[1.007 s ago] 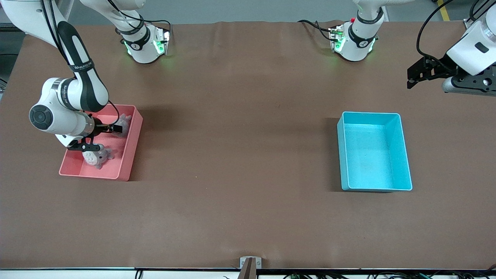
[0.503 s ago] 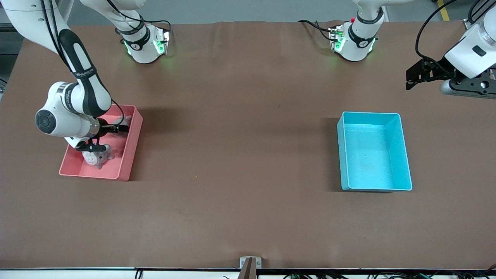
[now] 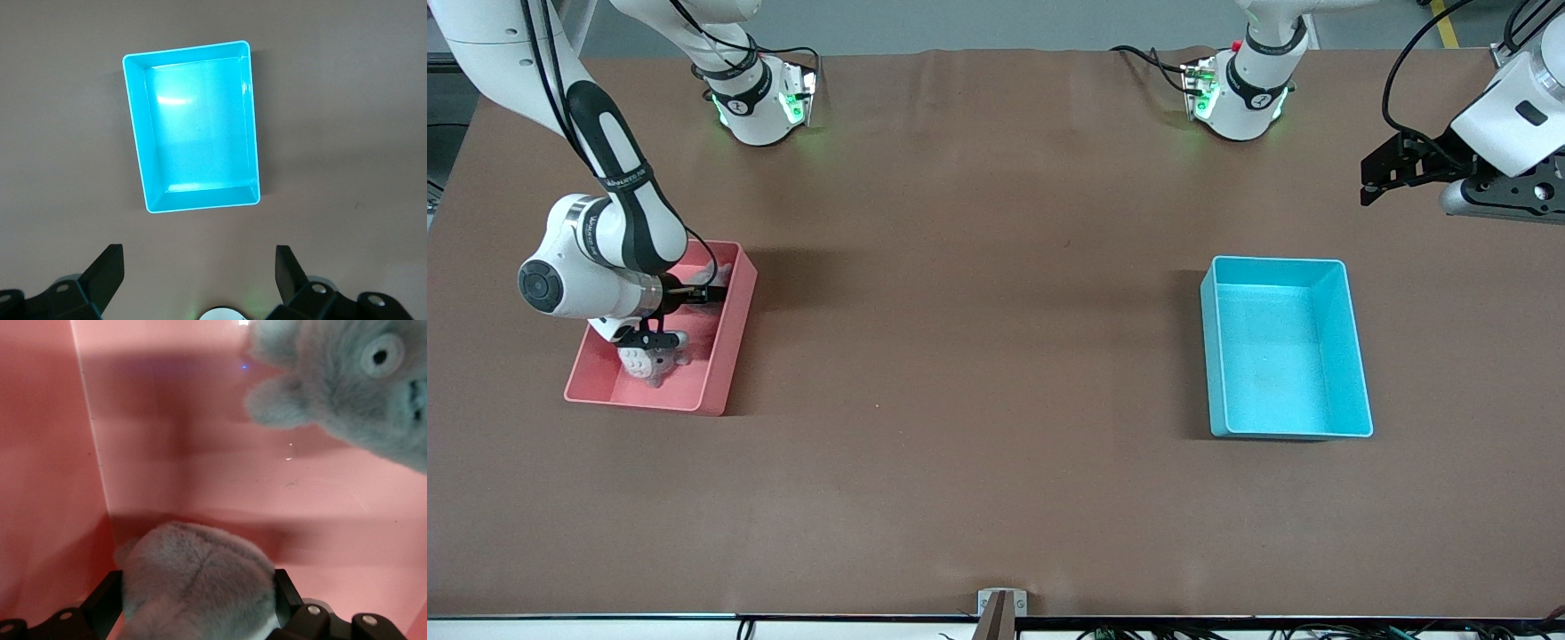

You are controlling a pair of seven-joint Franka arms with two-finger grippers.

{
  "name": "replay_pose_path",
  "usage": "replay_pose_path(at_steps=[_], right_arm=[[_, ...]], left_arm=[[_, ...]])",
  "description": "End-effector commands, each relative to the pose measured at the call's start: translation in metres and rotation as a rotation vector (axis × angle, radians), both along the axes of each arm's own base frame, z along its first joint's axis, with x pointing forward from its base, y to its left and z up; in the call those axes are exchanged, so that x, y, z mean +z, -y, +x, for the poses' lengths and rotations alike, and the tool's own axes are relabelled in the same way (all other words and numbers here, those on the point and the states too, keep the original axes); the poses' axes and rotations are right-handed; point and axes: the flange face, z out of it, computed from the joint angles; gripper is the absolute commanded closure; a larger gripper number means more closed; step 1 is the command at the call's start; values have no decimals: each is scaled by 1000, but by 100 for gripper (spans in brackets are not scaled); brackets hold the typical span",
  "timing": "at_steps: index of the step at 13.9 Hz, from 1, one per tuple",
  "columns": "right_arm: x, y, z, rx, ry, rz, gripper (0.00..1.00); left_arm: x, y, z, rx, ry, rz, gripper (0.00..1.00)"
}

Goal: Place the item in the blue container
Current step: 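Lower the right gripper and grasp the round grey plush, then lift the plush with the right gripper while the left gripper rises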

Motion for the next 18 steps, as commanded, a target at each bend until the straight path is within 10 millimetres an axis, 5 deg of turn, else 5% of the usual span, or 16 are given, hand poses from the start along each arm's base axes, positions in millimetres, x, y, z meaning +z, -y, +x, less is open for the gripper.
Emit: replay_pose_path(at_steps=[1, 4, 7, 12, 15, 18], right_arm=[[-3, 5, -3, 28, 0, 34, 40], [-1, 6, -1, 92, 13, 57, 69], [3, 6, 3, 99, 21, 57, 87], [41, 15, 23, 95, 0, 74, 92], [99, 13, 41, 107, 26, 77, 93], [172, -11, 80, 158, 52, 81, 95]], left_arm=[[2, -1, 1, -14, 3, 11, 0], [-7, 0, 10, -13, 5, 7, 0], [-8, -3, 11, -7, 3, 7, 0], [-5, -9, 12, 15, 24, 21, 0], [-14, -9, 21, 16, 42, 21, 0], [-52, -1, 44, -1, 42, 11, 0]])
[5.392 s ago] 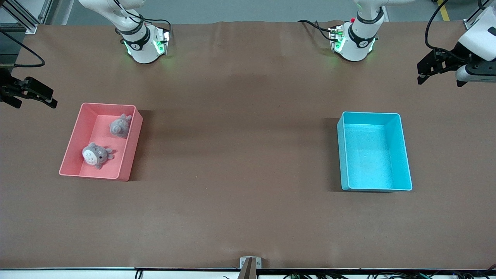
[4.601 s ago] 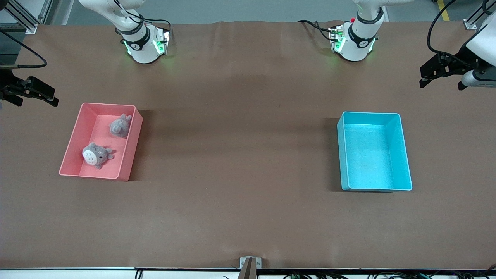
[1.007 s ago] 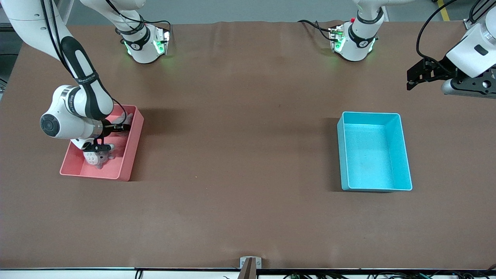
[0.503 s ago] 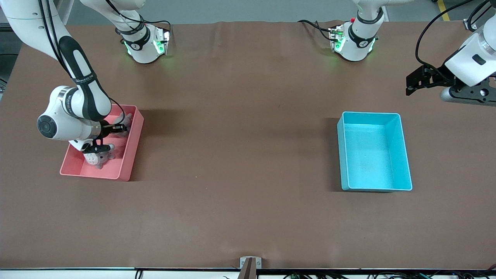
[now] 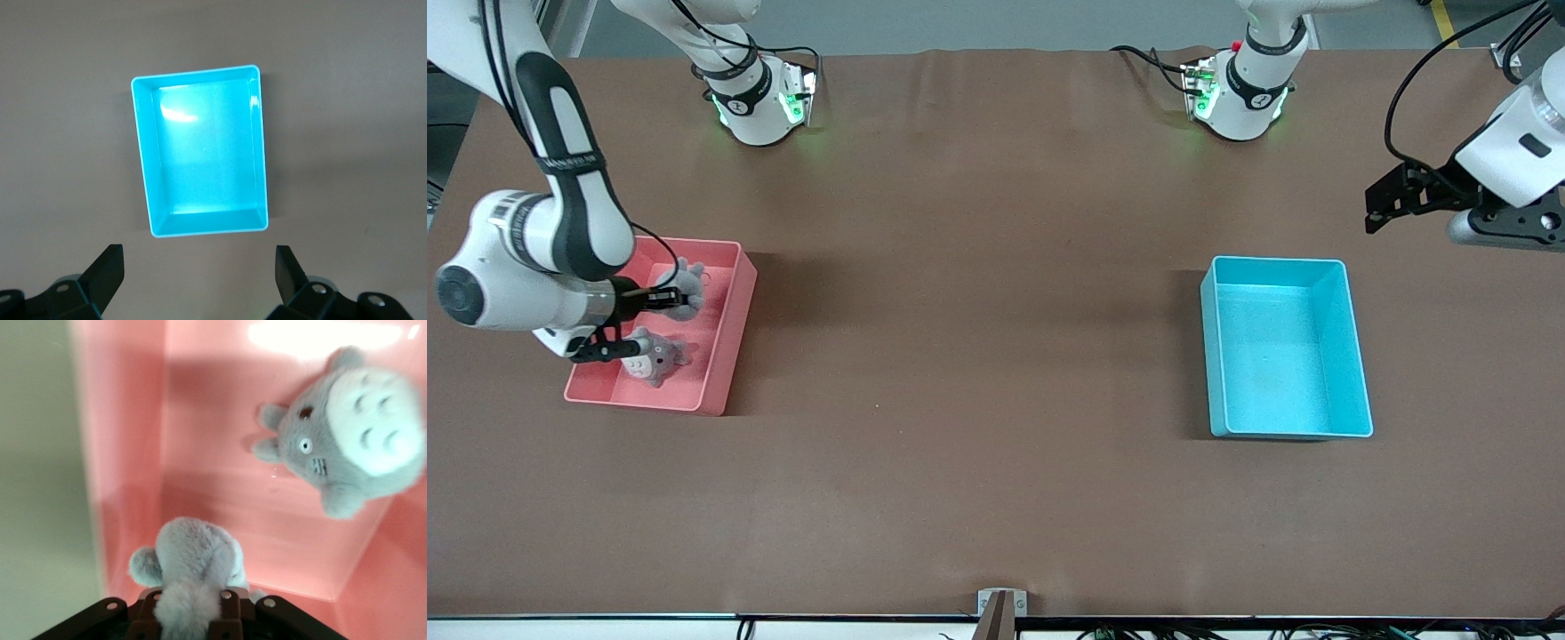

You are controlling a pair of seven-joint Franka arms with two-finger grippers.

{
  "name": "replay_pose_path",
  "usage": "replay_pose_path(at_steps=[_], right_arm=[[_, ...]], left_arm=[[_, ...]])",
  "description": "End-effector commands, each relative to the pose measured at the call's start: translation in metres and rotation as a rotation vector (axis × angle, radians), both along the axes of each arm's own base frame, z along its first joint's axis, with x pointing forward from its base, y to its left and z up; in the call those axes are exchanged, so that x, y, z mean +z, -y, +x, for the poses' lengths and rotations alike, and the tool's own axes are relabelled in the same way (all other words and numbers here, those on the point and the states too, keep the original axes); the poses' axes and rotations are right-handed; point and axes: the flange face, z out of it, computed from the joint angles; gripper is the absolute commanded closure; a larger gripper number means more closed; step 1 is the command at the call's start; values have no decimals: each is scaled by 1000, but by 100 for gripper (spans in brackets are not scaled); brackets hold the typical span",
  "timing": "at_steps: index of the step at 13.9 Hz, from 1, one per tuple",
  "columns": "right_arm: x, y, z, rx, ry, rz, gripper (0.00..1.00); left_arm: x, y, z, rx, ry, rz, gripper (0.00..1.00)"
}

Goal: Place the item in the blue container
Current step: 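Lift the plush with the right gripper while the left gripper rises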

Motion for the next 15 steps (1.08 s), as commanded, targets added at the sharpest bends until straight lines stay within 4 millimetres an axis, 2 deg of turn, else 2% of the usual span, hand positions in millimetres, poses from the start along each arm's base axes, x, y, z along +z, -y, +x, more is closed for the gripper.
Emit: replay_pose_path(at_steps=[1, 2, 4, 5, 6, 7, 8, 10, 12, 13, 15], right_arm=[[70, -37, 32, 33, 44, -4, 95], [85, -66, 39, 19, 57, -25, 95], [108, -145, 46, -28, 89, -71, 95], [121, -194, 44, -53, 110, -86, 95], [127, -239, 40, -76, 127, -92, 95], [125, -290, 37, -103, 145, -105, 95], [121, -332, 35, -148, 162, -107, 95], [88, -422, 21, -211, 194, -99, 95], [48, -490, 5, -279, 239, -67, 95], [26, -521, -5, -308, 264, -53, 95], [2, -561, -20, -336, 285, -35, 95]], left_arm=[[-38, 8, 25, -15, -7, 6, 0], [-52, 12, 34, -21, -11, -3, 0], [-76, 26, 49, -38, -7, -21, 0], [-88, 32, 57, -45, -2, -28, 0], [-99, 37, 62, -51, 0, -32, 0], [-107, 43, 67, -60, 4, -37, 0], [-112, 49, 69, -69, 8, -39, 0], [-118, 51, 73, -70, 12, -42, 0], [-126, 54, 76, -75, 8, -43, 0], [-138, 57, 81, -78, 5, -48, 0], [-170, 53, 93, -66, -15, -63, 0]])
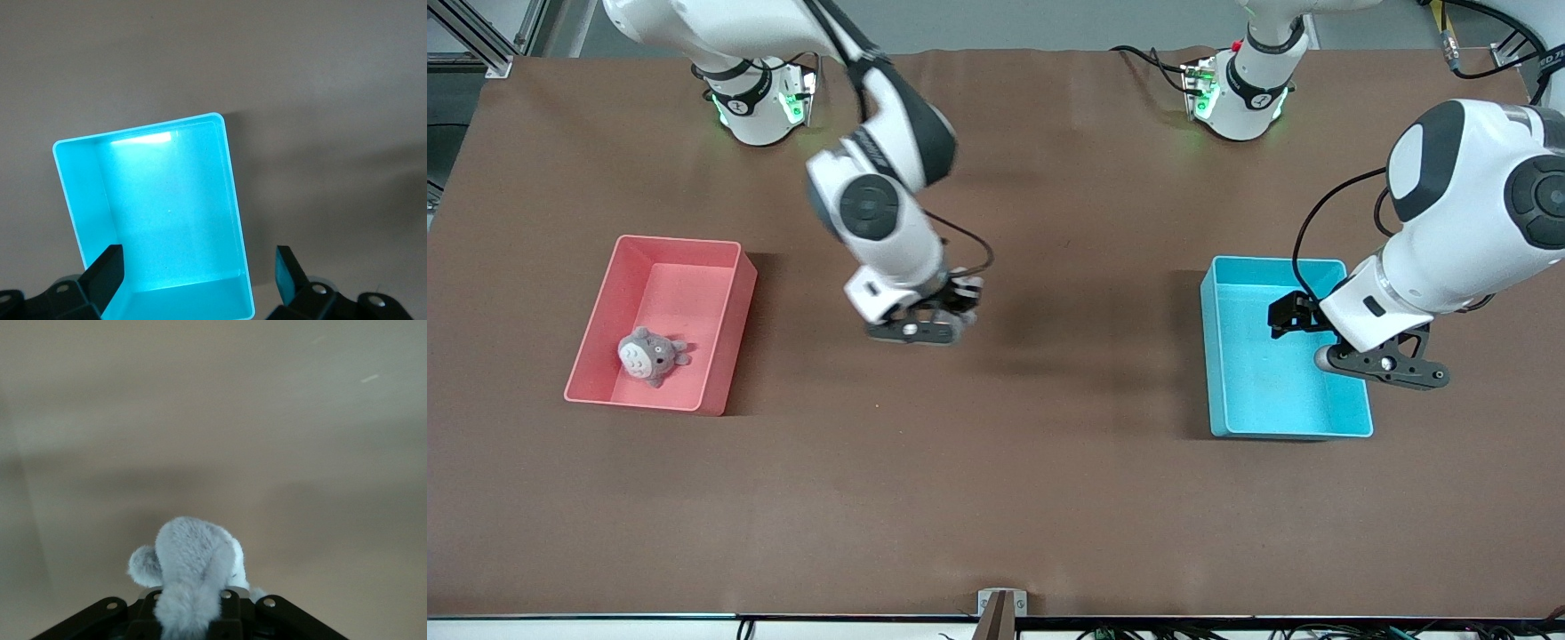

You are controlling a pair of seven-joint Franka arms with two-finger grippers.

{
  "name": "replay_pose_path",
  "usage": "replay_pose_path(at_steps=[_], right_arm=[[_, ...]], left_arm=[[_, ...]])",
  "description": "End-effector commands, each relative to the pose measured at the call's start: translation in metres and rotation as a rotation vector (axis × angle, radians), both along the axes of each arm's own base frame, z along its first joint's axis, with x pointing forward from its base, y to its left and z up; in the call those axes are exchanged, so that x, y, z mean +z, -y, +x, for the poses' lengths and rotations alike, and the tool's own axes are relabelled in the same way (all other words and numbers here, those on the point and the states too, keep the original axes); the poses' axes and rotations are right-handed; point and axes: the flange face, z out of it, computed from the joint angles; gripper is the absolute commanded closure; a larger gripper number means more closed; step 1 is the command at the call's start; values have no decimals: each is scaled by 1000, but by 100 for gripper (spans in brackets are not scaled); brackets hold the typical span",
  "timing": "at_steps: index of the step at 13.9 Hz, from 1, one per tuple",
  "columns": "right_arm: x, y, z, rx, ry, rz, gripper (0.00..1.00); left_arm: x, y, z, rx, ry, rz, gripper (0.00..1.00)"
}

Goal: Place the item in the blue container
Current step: 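Pass the plush from the right gripper to the left gripper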

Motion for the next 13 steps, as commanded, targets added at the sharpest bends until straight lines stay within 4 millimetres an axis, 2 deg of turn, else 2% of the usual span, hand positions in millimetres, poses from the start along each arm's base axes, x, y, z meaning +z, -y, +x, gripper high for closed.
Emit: replay_pose_path(at_steps=[1, 4, 5, 6, 7, 8, 10, 13], right_arm=[[-18, -42, -6, -42, 11, 21, 94], [-20, -60, -16, -19, 35, 39, 92], [-18, -68, -20, -11, 60, 61, 90], [-25, -76, -26, -4, 76, 75, 90], [-32, -81, -28, -6, 88, 84, 90], [-39, -91, -35, -3, 102, 96, 89], [-52, -97, -37, -3, 128, 114, 86], [-72, -109, -48, 18, 149, 124, 83]], left_arm=[[-38, -3, 17, 18, -18, -18, 0], [-73, 3, 22, 6, -61, -3, 0], [-101, -2, 28, 14, -82, -7, 0], [-118, -8, 32, 27, -88, -12, 0], [-126, -7, 35, 28, -88, -18, 0], [-127, -4, 36, 28, -85, -24, 0], [-126, 8, 37, 37, -70, -29, 0], [-133, 60, 28, 119, -68, -21, 0]])
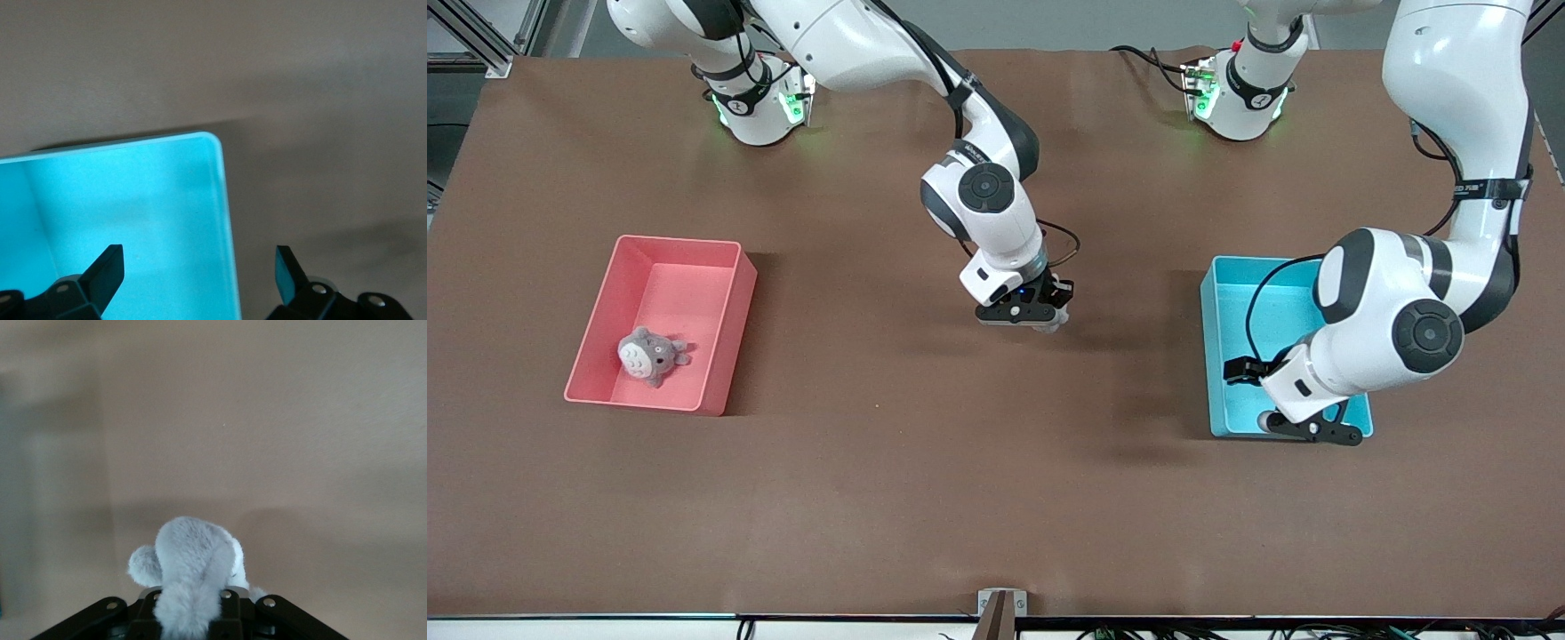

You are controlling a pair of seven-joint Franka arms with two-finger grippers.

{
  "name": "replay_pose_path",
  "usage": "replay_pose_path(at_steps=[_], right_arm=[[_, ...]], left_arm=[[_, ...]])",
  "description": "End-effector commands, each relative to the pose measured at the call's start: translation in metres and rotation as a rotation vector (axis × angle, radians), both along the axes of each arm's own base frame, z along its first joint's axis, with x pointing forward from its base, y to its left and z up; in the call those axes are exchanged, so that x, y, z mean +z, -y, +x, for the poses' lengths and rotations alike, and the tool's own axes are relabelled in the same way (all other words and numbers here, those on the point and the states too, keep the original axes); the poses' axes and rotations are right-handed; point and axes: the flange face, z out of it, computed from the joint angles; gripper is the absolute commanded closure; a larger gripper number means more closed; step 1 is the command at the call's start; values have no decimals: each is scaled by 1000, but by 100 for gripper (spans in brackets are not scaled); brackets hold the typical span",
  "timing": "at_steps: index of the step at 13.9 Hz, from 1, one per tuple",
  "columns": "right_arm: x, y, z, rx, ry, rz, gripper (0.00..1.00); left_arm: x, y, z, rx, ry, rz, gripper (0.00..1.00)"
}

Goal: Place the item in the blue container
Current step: 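Pass the plush from the right gripper to the left gripper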

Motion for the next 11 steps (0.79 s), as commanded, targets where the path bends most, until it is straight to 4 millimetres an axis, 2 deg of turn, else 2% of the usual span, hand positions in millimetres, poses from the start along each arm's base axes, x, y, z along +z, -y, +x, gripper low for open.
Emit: replay_pose_path(at_steps=[1, 2, 5, 6, 8, 10, 11], right_arm=[[-15, -8, -2, -11, 32, 25, 81], [-20, -8, -1, -12, 41, 32, 80], [-30, -8, 0, -10, 54, 37, 67], [-29, -8, 0, -8, 55, 37, 49], [-24, -9, -1, -4, 53, 37, 0], [-10, -5, 2, -4, 35, 23, 0], [9, -1, 1, 2, 1, -8, 0]], left_arm=[[1, 48, -9, 71, 4, 5, 0], [-10, 52, -9, 105, -7, 9, 0], [-40, 81, -18, 180, -38, 18, 0], [-50, 91, -22, 201, -53, 25, 0], [-62, 112, -31, 250, -73, 42, 0], [-68, 131, -39, 307, -81, 55, 0], [-73, 143, -43, 328, -83, 59, 0]])
